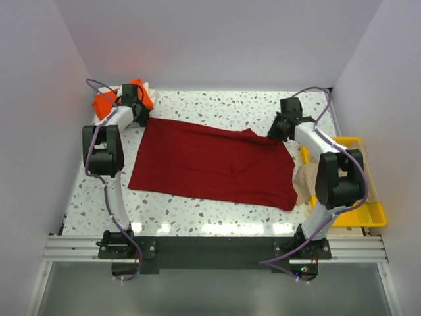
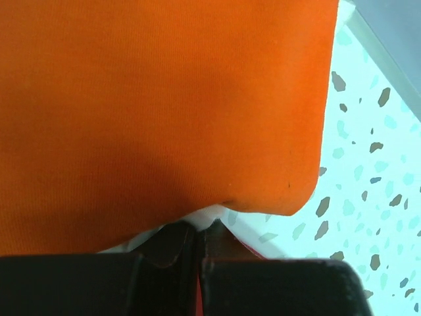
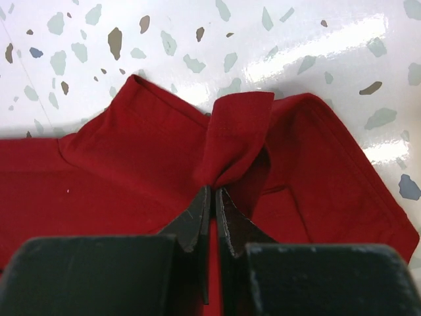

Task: Fold and stack the t-shirts
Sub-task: Fold the tshirt

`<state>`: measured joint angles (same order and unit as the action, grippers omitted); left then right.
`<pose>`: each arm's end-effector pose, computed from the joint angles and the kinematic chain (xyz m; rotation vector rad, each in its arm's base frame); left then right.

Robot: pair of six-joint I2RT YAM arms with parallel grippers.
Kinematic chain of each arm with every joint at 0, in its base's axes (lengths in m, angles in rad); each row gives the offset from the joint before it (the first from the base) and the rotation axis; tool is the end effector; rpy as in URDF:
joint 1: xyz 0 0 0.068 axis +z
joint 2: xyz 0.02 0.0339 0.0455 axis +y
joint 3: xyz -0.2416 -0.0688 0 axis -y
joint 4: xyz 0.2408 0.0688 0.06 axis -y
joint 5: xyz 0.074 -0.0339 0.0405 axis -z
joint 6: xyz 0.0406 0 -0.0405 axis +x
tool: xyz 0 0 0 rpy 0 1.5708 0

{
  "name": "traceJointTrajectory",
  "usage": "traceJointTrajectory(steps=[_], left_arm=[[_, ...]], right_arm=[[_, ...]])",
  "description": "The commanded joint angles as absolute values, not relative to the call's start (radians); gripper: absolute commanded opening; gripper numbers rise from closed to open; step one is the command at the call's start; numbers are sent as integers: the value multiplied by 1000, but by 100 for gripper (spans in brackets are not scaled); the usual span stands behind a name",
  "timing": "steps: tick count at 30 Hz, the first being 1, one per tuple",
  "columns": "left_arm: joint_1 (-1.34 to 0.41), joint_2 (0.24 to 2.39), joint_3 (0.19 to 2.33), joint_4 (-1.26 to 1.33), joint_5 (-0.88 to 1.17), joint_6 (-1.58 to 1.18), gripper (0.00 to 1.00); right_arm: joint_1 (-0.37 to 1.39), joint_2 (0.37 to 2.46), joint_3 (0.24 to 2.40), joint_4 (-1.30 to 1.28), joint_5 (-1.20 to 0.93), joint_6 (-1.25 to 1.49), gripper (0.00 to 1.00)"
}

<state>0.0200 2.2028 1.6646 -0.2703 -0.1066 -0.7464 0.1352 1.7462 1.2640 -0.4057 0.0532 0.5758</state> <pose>0.4790 0.0139 0.1538 -0.9386 2.1921 -0.2205 0.3725 0.0485 0.2040 0.5631 2.4078 0.2442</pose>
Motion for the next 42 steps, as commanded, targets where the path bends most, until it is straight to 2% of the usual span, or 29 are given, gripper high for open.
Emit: traceJointTrajectory(steps=[1,7,32,42], left_arm=[[48,2195,1714,-193,-61,-699,0],[32,2128,1632,-127,-11,-706,0],[-37,1922,1339,-52,-84,-739,0],[37,2039,1420,-64,-26,-747,0]], right_arm=[[130,1746,1295,-360,35,588,0],[132,1736,1296,-368,43,581,0],[132,1661,1235,-402,127,584,0],[130,1678,1246,-405,98,575,0]])
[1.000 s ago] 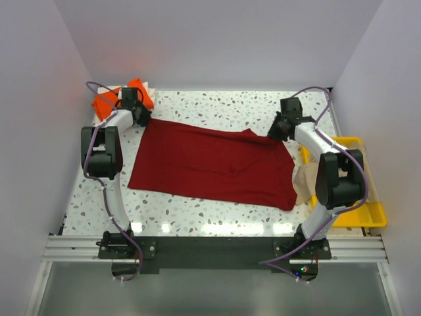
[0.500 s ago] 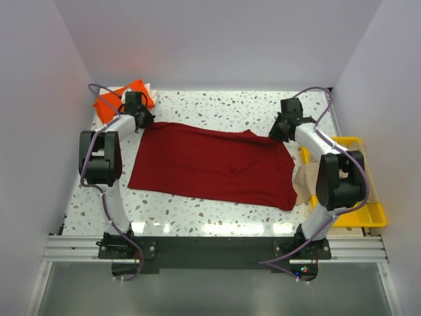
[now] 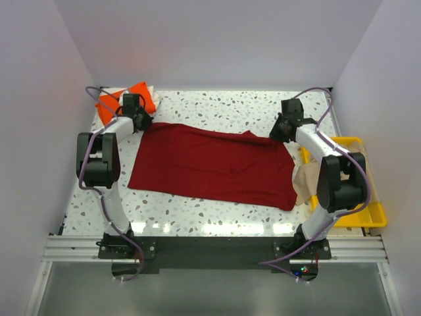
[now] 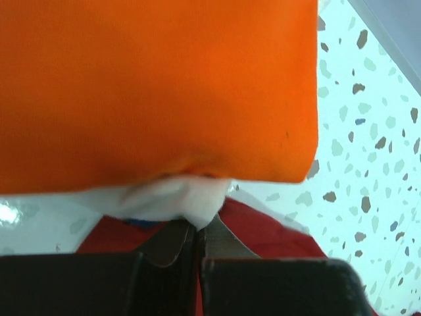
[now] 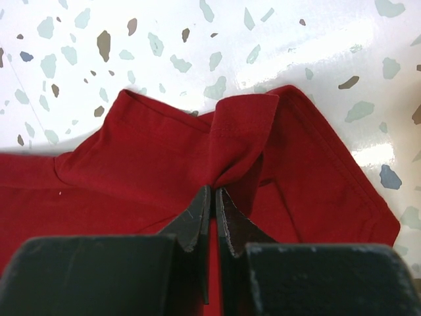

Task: Fold and stack the t-shirts
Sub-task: Fold the tshirt

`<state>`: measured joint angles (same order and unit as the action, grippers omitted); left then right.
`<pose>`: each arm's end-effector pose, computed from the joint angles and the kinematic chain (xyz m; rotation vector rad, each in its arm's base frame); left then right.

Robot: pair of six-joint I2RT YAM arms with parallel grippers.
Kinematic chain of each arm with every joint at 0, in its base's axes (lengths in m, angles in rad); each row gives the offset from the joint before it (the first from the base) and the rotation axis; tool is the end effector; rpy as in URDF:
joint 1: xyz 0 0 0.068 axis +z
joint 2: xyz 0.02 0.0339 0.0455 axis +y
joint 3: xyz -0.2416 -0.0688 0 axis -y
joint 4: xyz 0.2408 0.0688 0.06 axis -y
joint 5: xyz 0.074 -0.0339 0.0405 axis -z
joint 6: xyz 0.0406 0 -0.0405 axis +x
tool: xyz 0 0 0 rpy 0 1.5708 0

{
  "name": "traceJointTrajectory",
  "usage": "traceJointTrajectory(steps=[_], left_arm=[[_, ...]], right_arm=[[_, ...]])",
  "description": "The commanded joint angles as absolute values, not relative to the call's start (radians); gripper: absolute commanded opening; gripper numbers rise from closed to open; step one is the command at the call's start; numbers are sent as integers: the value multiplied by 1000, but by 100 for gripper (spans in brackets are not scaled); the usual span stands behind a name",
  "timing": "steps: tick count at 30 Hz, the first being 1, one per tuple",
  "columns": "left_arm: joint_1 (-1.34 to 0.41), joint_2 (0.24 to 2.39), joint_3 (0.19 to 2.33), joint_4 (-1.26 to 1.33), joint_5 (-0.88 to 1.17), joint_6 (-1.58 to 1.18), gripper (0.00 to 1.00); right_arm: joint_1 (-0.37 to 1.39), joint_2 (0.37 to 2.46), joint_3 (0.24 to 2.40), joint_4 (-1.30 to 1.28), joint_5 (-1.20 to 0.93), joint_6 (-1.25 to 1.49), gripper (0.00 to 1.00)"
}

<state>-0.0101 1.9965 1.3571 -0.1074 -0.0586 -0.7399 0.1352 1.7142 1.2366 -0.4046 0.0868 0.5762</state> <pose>0.4329 -0.0020 0.1602 -0.8617 2.1719 -0.3103 0.3658 0.0462 0.2069 0.5753 2.3914 0.2070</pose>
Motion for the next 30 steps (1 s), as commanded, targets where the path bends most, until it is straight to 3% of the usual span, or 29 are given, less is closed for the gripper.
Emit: traceJointTrajectory(steps=[1,10,14,21,24,28,29,30], left_arm=[[47,2052,1439,-72,-28,-742,0],[124,2217,1702,-189,15,-707,0],[120,2186,1678,-152,77,-698,0],[86,2066,1552,-83,80,-699,42],[63,2037,1523,-74,81,-701,47],[26,1958,1419,-51,45,-715,55],[9,1918,1398,-51,37,-719,56],[8,1898,1375,-52,26,-735,56]], right_arm=[[130,1680,1252,-408,94,572,0],[130,1692,1253,-399,72,560,0],[130,1692,1250,-402,87,560,0],[129,1709,1276,-423,118,561,2],[129,1718,1287,-433,129,558,6],[127,1721,1302,-431,129,551,28],[129,1726,1311,-433,127,548,43],[129,1732,1336,-439,127,545,48]])
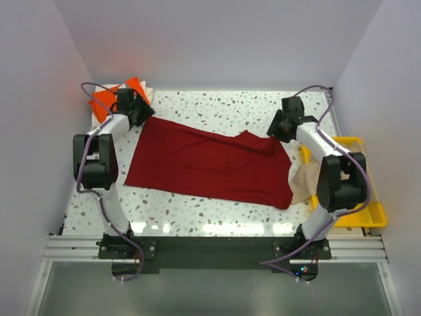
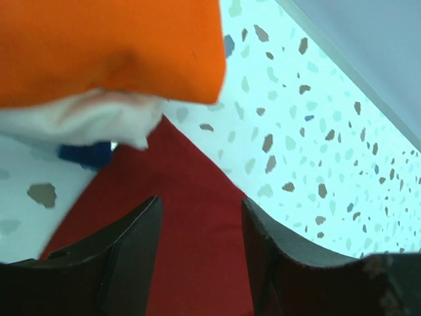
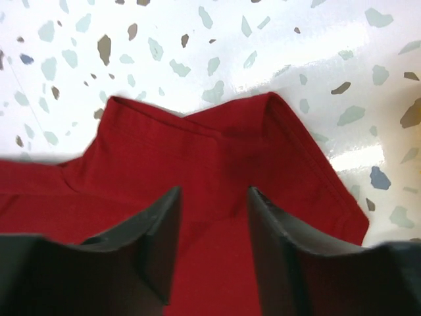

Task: Fold and stack the t-shirts
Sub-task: Fold the tshirt

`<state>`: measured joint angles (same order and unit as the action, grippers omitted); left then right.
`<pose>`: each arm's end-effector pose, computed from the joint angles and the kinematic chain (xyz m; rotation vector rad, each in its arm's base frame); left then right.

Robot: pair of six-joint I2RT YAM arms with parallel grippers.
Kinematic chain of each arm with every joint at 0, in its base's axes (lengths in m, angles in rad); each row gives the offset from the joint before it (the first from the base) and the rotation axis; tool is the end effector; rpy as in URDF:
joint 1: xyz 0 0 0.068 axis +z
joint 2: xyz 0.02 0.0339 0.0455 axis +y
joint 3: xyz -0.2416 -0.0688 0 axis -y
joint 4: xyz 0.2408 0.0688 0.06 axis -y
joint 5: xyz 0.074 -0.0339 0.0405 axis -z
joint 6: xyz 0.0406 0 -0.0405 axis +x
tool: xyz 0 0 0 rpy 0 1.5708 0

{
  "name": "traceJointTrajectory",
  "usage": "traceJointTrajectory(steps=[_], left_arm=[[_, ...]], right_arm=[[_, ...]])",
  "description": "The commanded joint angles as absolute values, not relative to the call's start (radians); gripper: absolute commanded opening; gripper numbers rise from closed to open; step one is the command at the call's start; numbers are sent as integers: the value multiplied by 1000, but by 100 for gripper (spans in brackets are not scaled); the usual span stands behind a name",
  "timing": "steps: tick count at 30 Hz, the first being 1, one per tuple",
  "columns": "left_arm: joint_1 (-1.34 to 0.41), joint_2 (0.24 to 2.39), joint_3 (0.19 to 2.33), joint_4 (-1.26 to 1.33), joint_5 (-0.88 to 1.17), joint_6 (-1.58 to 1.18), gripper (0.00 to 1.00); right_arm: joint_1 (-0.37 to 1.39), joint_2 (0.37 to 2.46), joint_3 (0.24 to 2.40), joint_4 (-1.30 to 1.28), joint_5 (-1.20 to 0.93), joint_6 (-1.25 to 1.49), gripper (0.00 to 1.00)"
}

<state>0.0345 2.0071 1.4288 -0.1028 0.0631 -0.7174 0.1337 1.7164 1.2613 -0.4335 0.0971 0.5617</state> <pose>0.4453 0.0128 0.1790 -0.8077 2.1399 -0.4331 0.3671 0.0454 0.2118 0.5644 2.3971 0.1853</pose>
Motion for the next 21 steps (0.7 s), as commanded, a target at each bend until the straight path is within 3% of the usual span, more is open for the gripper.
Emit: traceJointTrajectory(steps=[1,3,8,15,21], left_arm=[[-23,1873,1318,-57,3,-747,57],[-77,1800,1255,-86,-64,-793,58],[-179,1639,1022,-155,-221,-885,60],[-184,1540,853,-209,-261,-965,60],[-184,1528,729,-224,-244,-1002,61]], right_arm=[[129,1735,1351,-449,127,542,53],[132,1733,1367,-472,105,548,60],[163,1620,1247,-468,72,597,63],[265,1445,878,-365,-32,696,65],[281,1359,703,-359,-34,756,67]])
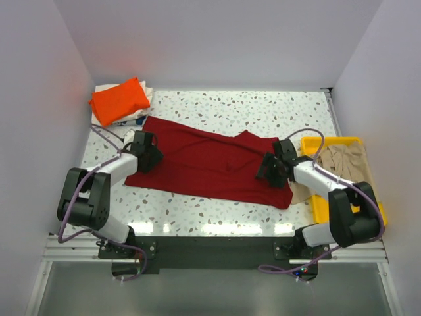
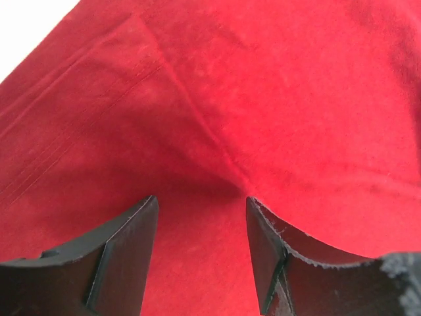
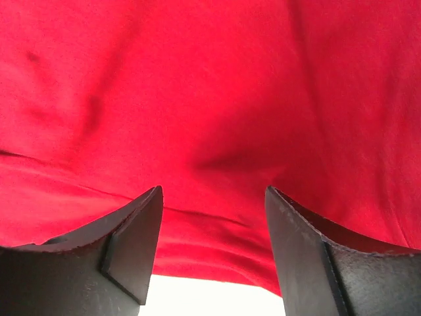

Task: Fold and stack the t-shirts
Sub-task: Fold the tshirt

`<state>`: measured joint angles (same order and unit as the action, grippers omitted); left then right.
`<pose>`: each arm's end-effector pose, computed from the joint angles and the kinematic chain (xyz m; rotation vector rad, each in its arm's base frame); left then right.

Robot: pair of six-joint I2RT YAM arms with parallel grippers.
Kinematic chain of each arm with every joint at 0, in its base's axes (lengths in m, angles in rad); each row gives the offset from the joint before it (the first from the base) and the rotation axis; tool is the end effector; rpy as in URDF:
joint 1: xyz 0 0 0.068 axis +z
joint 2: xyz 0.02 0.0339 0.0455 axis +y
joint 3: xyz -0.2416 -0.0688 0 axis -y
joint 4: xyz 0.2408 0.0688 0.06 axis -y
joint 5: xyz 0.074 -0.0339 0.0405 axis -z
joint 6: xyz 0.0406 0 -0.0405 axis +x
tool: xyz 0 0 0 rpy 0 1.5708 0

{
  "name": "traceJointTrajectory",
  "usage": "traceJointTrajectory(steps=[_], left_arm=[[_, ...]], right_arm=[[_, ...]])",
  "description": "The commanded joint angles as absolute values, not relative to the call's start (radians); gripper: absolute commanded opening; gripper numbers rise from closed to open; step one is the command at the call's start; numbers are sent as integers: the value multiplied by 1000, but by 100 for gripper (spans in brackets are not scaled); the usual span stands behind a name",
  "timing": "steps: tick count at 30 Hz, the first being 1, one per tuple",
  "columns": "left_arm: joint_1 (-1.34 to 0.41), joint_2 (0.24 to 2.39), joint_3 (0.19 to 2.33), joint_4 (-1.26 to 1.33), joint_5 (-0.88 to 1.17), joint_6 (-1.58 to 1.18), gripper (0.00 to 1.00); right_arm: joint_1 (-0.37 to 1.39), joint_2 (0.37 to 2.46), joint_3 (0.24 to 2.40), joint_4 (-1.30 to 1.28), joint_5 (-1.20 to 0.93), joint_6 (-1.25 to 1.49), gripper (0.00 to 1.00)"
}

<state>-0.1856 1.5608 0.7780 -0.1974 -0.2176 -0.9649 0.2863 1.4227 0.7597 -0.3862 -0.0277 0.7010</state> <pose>0.2905 -0.0456 0.1334 -1.0370 2.3043 -0.1865 0.2569 0.0768 0.1522 0.5402 2.6158 0.3703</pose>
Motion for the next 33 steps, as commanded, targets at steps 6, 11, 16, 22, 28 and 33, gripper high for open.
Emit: traceJointTrajectory(steps=[6,11,16,22,28,33], left_arm=[[-184,1428,605,-251,-253,-1011,62],[-184,1350,537,-291,-239,-1008,62],[-189,1237,460,-342,-209,-1011,62],[-189,1178,575,-383,-239,-1005,63],[-178,1408,983,-466,-362,-989,63],[-152,1687,1292,-524,-465,-985,63]], right_arm=[[282,1264,611,-426,-51,778,74],[281,1195,592,-547,-38,801,76],[281,1057,591,-698,-45,811,77],[279,1060,733,-660,-11,789,81],[267,1323,1066,-560,32,706,80],[233,1518,1216,-496,2,695,77]])
